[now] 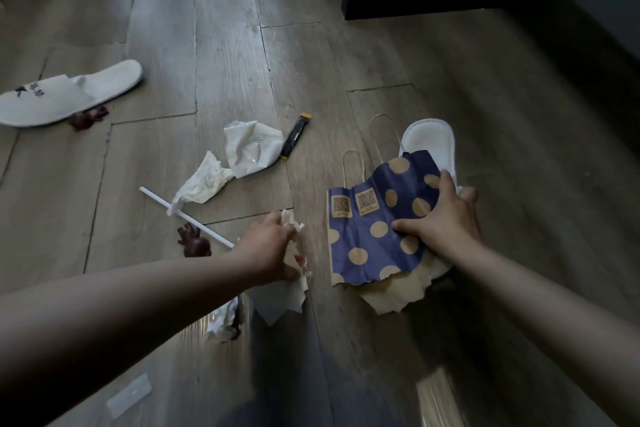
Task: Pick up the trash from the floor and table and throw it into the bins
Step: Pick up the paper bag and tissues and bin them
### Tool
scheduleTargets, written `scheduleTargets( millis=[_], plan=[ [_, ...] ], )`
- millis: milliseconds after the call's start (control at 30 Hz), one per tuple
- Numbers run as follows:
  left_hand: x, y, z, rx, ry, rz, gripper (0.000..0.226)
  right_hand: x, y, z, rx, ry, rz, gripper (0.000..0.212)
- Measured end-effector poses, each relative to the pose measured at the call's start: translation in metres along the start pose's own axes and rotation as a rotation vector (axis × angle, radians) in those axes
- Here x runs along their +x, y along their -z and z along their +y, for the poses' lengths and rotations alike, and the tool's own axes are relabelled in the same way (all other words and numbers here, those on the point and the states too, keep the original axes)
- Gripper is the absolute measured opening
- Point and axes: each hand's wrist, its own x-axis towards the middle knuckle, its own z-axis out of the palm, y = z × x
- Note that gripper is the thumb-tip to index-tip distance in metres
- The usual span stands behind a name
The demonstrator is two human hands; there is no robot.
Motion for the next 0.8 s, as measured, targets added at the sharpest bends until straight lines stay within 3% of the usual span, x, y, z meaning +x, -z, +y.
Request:
scheduleTargets(
  millis=[133,333,500,667,800],
  plan=[
    [-0.002,-0.004,0.003,-0.16,0.079,-0.009,0.049,-0.003,0.003,-0.001,0.004,0.007,-0.005,0.121],
    [-0.002,0.019,0.01,-0.397,0.193,0.139,0.056,-0.007,0.013,-0.005,0.036,-0.001,0.018,0.12],
    [-0.004,0.066,0.013,-0.508,0.185,0.24,0.056,-0.008,0.038,-0.021,0.067,-0.031,0.032,0.124],
    [-0.003,0.132,0.016,-0.772,0.219,0.493,0.024,0.005,0.069,-0.064,0.202,-0.029,0.026,0.116],
    [-0.006,0.189,0.012,-0.976,0.287,0.641,0.038,0.013,0.105,-0.118,0.242,0.011,0.036,0.119]
  ],
)
